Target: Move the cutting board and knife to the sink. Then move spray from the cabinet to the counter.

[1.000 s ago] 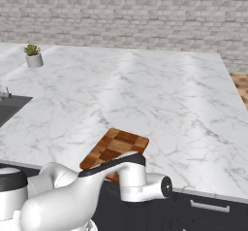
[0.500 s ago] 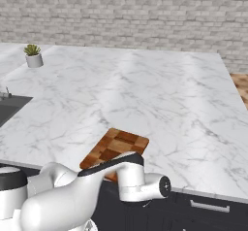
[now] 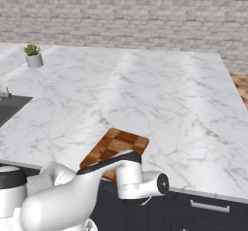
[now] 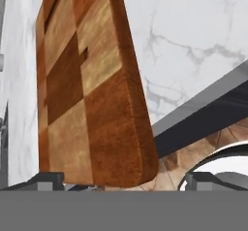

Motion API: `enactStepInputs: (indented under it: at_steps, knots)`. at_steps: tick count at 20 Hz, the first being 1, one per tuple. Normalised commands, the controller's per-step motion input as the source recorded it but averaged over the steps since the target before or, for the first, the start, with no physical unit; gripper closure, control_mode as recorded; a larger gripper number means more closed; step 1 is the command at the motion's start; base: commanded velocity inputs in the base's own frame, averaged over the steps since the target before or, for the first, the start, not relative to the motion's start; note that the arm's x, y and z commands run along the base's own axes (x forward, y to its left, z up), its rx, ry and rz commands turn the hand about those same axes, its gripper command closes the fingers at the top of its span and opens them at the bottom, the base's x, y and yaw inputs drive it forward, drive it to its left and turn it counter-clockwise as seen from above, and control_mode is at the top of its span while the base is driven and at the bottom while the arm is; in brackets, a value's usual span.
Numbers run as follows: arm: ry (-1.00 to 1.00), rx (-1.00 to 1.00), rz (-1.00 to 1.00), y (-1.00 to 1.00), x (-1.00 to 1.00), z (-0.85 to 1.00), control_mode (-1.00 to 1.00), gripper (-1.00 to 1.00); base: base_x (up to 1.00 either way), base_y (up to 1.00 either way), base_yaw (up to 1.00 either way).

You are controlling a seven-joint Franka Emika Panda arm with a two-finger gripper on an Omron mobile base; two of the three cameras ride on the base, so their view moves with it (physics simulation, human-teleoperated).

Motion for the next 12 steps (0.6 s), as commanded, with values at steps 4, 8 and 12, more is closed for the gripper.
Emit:
enactStepInputs:
  at_steps: [4,8,12]
  knots:
    - [0.00,-0.04,0.00,0.06,0.07,-0.04,-1.00,-1.00,0.00,0.00,0.00]
    - [0.00,-0.05,0.00,0.06,0.04,-0.08,-1.00,-1.00,0.00,0.00,0.00]
    - [0.00,-0.06,0.00,0.08,0.06,-0.11,-1.00,-1.00,0.00,0.00,0.00]
